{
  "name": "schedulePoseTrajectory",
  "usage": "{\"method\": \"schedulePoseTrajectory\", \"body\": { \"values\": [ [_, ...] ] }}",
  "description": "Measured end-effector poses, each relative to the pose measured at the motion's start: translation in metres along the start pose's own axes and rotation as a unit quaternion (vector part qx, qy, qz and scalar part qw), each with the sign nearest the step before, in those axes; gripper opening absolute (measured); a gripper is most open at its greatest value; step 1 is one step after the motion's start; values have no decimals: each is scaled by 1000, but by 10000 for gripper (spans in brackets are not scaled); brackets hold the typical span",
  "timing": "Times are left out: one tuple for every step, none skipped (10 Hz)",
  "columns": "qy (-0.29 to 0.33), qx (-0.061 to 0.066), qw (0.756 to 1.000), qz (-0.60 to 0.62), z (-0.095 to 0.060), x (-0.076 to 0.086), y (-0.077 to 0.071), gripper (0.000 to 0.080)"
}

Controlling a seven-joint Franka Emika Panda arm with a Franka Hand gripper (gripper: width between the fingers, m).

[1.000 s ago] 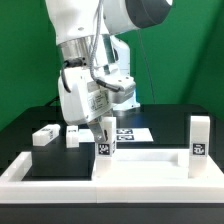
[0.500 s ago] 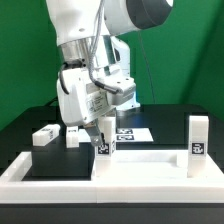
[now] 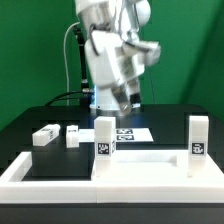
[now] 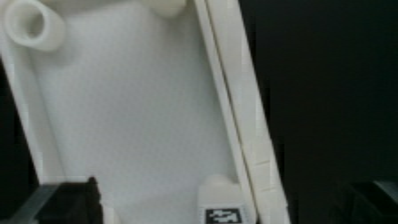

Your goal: Assemble desk

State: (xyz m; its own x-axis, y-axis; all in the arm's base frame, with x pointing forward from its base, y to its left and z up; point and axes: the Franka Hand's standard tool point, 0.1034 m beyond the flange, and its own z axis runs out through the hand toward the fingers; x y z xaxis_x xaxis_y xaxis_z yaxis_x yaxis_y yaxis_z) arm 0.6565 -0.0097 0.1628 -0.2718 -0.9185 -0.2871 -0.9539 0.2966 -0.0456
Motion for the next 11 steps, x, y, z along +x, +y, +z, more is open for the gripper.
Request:
{"method": "schedulePoseTrajectory", "body": {
  "values": [
    [2,-1,1000,1,3,2,1,649],
    [2,-1,1000,1,3,2,1,649],
    [2,-1,1000,0,3,2,1,649],
    [2,-3,1000,-2,6,-2,3,649],
    [1,-9,1000,-12,13,-12,11,649],
    [5,-10,1000,-21,21,-15,26,649],
    [15,-18,999,-32,35,-8,53,649],
    [17,-41,998,-40,44,0,75,649],
    [17,-52,998,-40,45,6,78,649],
    [17,-47,998,-41,44,4,75,649],
    [17,-47,998,-42,44,3,75,649]
  ]
}}
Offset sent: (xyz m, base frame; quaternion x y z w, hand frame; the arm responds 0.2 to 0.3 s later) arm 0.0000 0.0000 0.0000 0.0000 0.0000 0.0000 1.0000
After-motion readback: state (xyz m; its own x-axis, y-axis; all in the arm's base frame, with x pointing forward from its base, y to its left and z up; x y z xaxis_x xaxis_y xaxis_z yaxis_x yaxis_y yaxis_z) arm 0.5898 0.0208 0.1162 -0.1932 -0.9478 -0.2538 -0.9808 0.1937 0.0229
